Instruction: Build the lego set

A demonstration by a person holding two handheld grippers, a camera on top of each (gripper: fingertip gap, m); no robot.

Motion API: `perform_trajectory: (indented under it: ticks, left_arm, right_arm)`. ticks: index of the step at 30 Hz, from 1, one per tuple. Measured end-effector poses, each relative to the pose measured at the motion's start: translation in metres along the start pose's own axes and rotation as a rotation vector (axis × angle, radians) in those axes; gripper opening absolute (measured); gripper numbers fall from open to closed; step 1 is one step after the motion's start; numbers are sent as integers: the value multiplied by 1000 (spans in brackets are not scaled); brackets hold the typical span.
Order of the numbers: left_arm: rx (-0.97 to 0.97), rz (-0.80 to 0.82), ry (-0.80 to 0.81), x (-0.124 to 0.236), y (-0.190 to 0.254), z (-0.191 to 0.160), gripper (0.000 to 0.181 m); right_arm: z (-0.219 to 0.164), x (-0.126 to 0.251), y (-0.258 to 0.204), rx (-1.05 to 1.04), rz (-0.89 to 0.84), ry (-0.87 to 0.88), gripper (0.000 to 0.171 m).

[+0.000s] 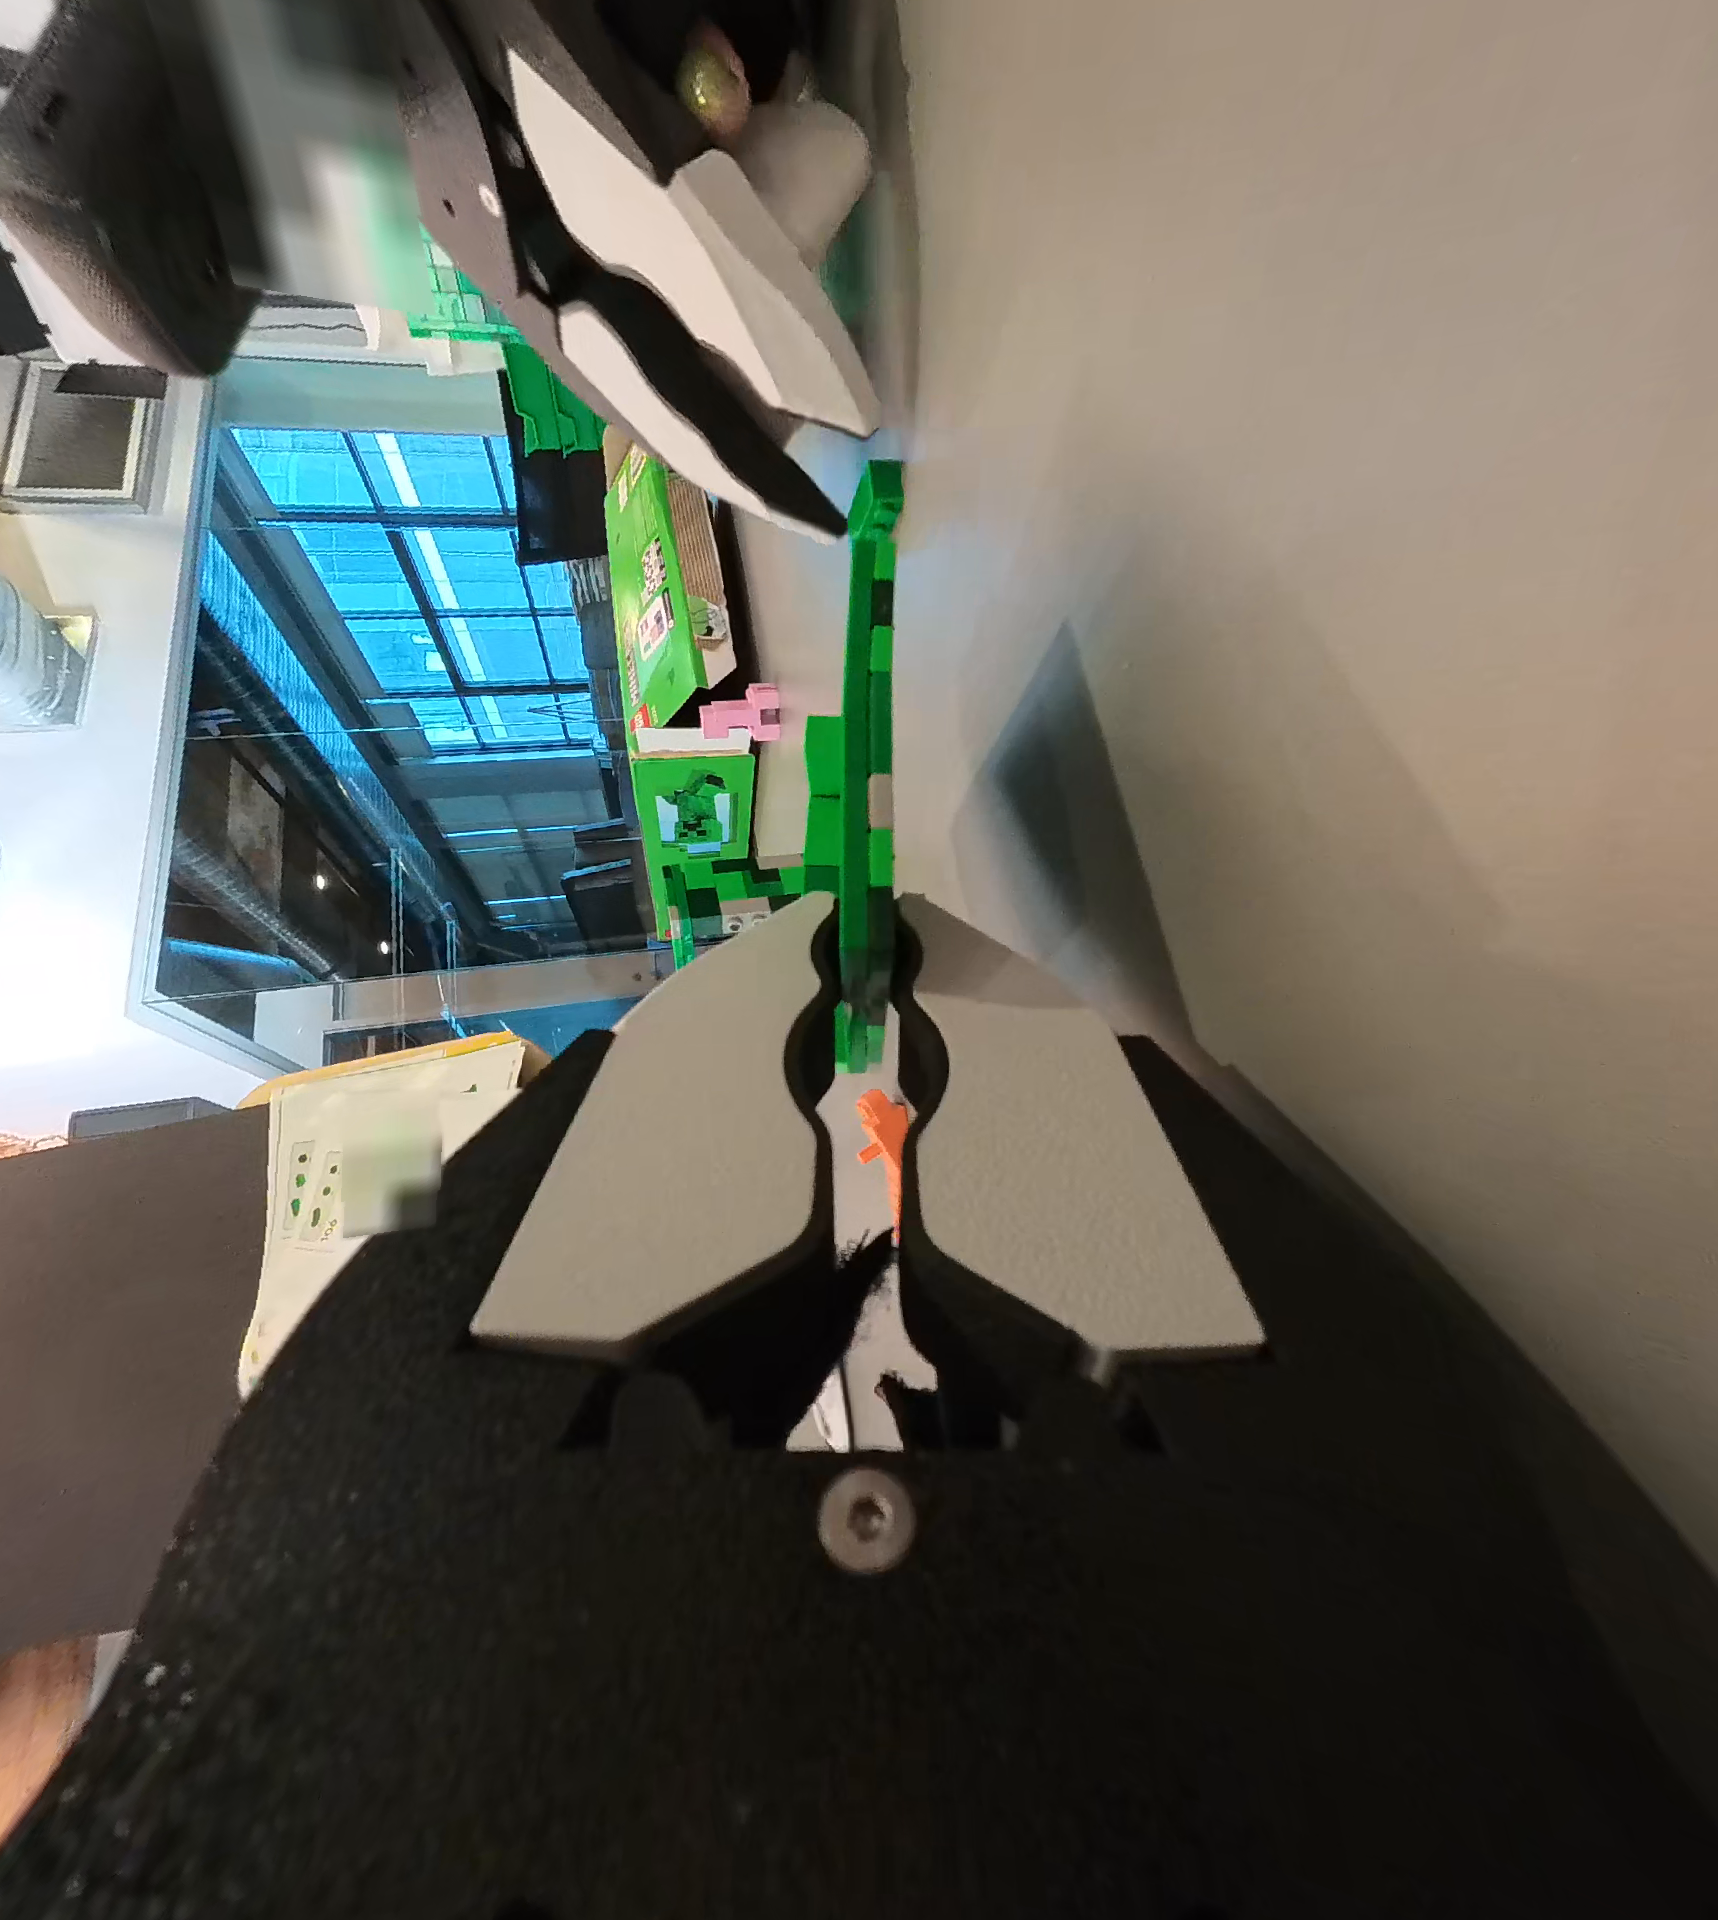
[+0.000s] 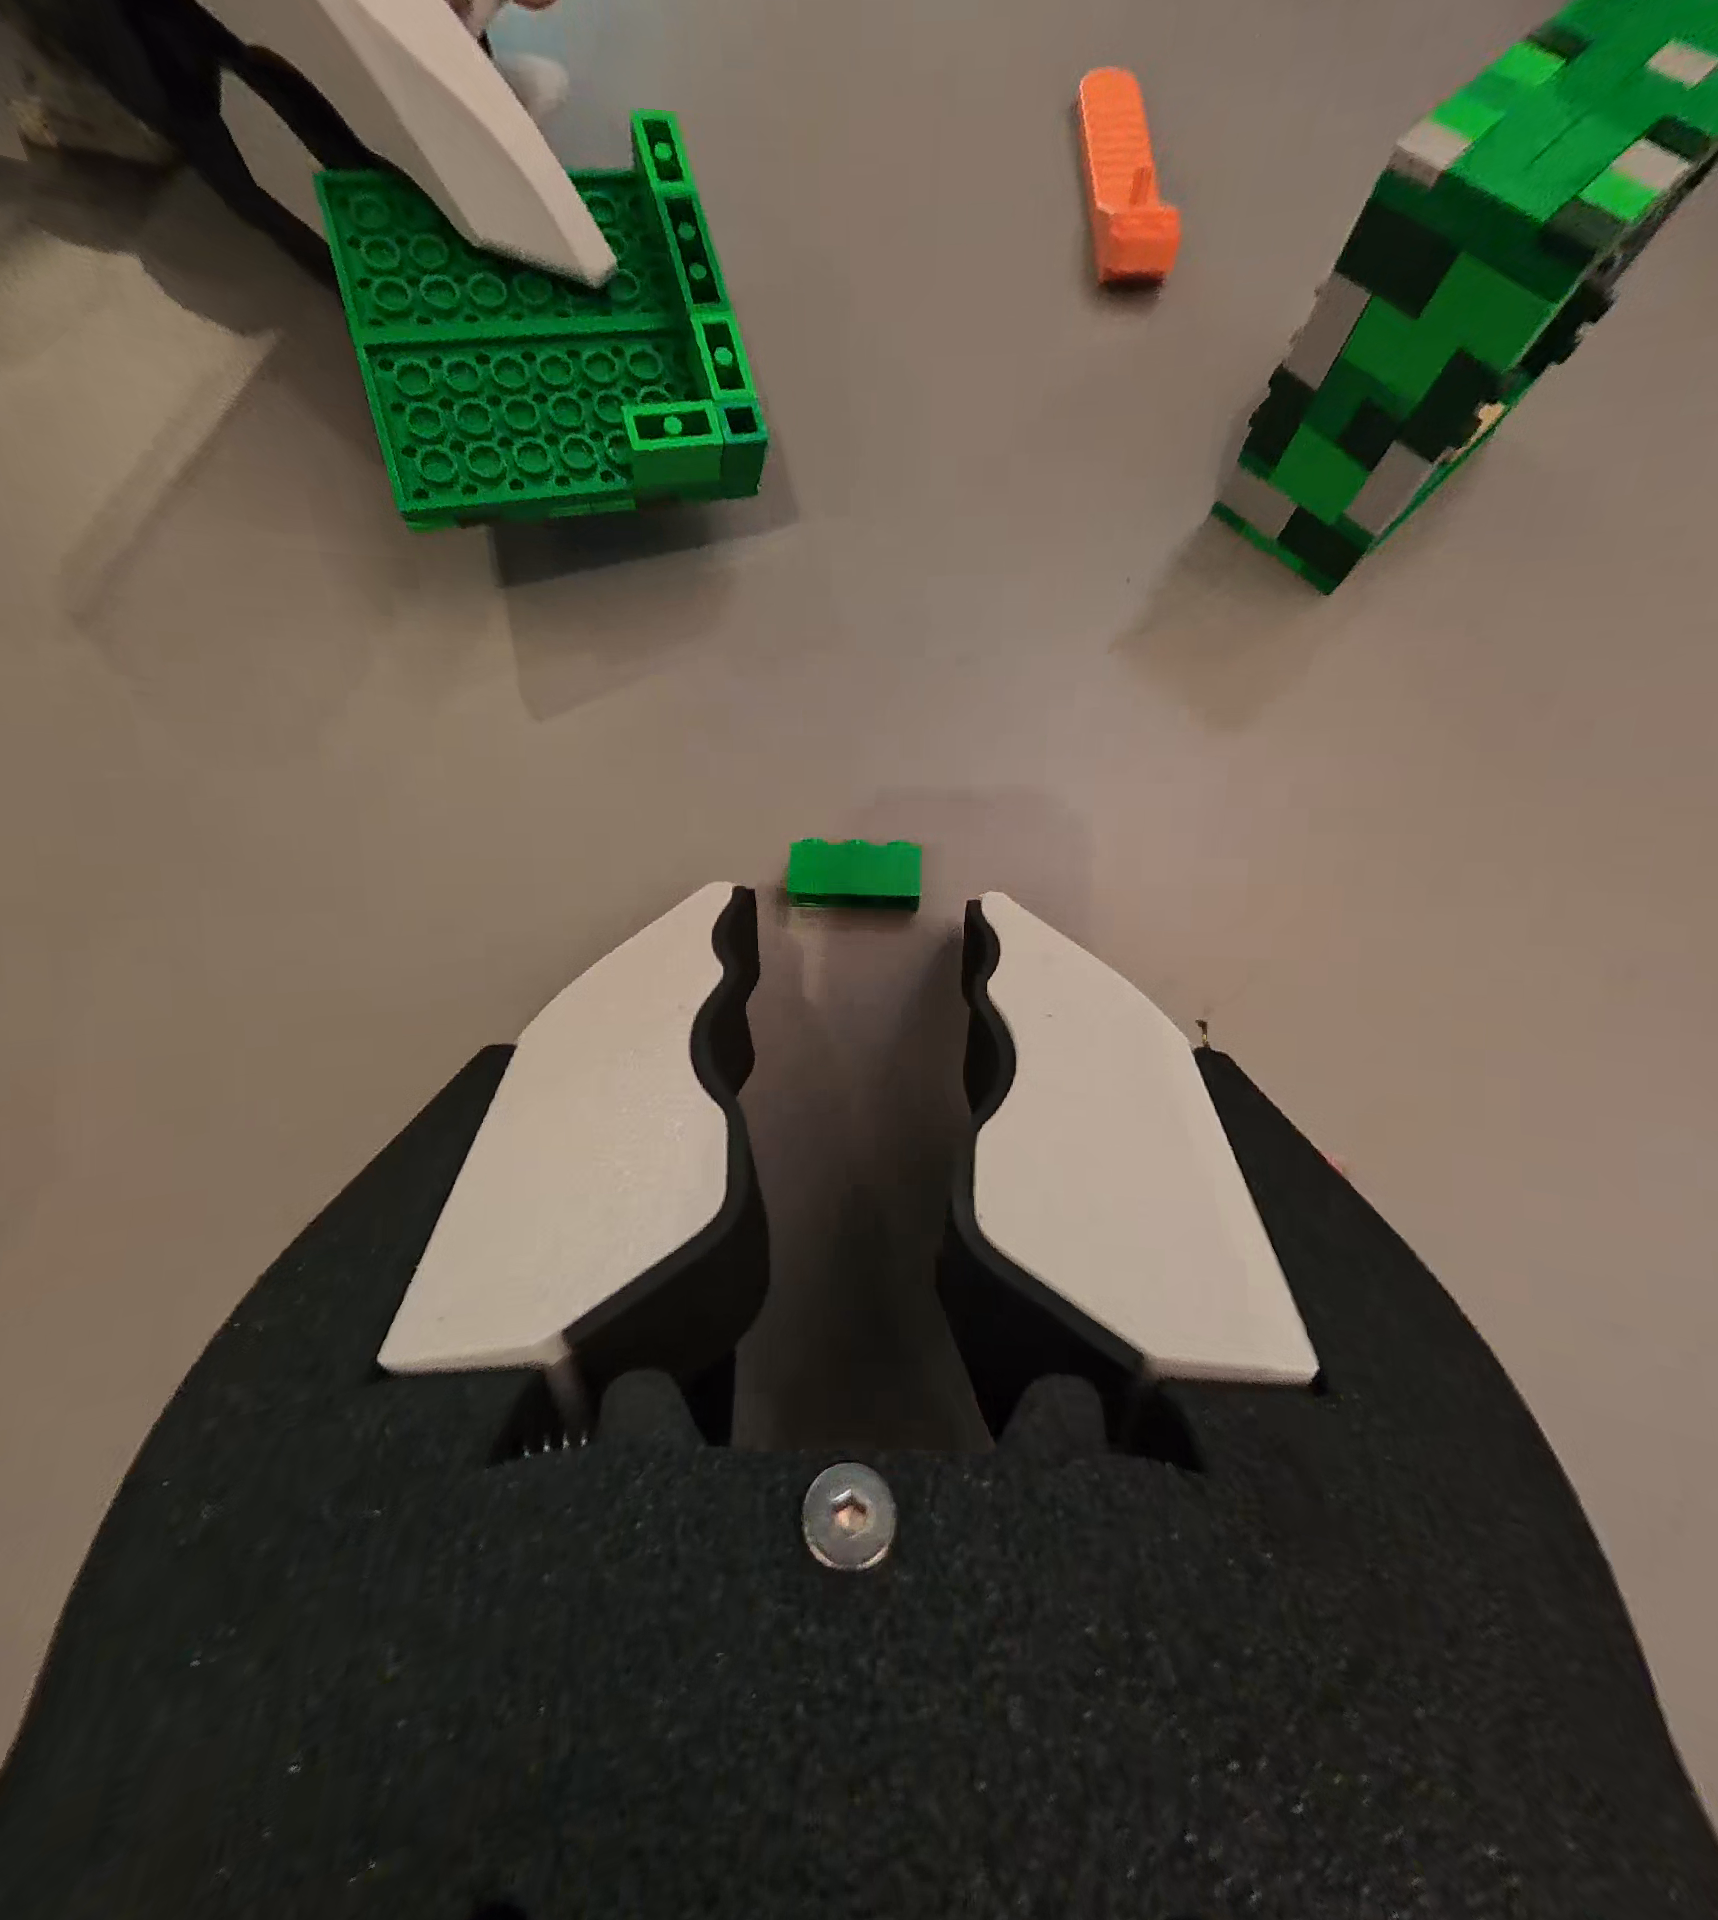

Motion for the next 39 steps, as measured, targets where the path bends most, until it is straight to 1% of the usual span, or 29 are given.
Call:
perform_trajectory:
  ticks: [3, 4, 5, 7, 9, 12, 15, 18, 21, 23, 27, 30, 33, 35, 36, 39]
  left_arm:
    - [0, -4, 3, 0, 0, 1, 6]
    - [-1, -4, 4, 0, 1, 1, 6]
    - [-1, -7, 5, 0, 1, 2, 6]
    - [1, -14, 2, -1, 1, 2, 6]
    - [1, -24, -1, -1, 2, 1, 6]
    - [1, -25, -4, -2, 2, 1, 6]
    - [-4, -25, 0, -2, 2, 2, 6]
    - [-13, -27, -3, -2, 2, 2, 6]
    - [-17, -27, -4, -2, 2, 2, 6]
    - [-20, -28, -5, -3, 2, 2, 6]
    - [-21, -34, -5, -3, 3, 2, 6]
    - [-24, -32, -8, -4, 3, 1, 6]
    - [-22, -26, -4, -4, 1, 2, 6]
    - [-27, -25, -4, -4, 1, 2, 6]
    - [-28, -26, -2, -4, 2, 3, 6]
    - [-27, -27, -1, -5, 1, 3, 6]
  right_arm:
    - [4, -4, -1, 40, 15, -28, 39]
    - [5, -5, -1, 41, 15, -39, 37]
    - [6, -6, 0, 46, 13, -55, 25]
    - [11, -6, -3, 86, 7, -83, 24]
    - [18, -5, -9, 138, 4, -157, 24]
    - [27, 2, -18, 264, -41, -361, 24]
    - [30, 9, -24, 347, -37, -680, 24]
    - [31, 10, -27, 393, -20, -945, 24]
    - [30, 3, -30, 435, 11, -1110, 24]
    - [32, 1, -30, 451, 10, -1159, 24]
    - [36, -2, -31, 463, 2, -1159, 26]
    - [38, 10, -30, 417, -42, -1072, 27]
    - [32, 29, -30, 283, -47, -839, 27]
    - [20, 37, -29, 169, -53, -679, 28]
    - [11, 39, -28, 112, -68, -620, 31]
    - [-12, 34, -31, -68, -60, -429, 33]
Point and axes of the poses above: each gripper's, where its closed fingertips meet, x back along the fingers, z out of its top, y = z × x across the jaws, the point moved 7 cm from there along x, back along the fingers, and after that the axes turned 15 degrees about -y, right-handed, at the moved point
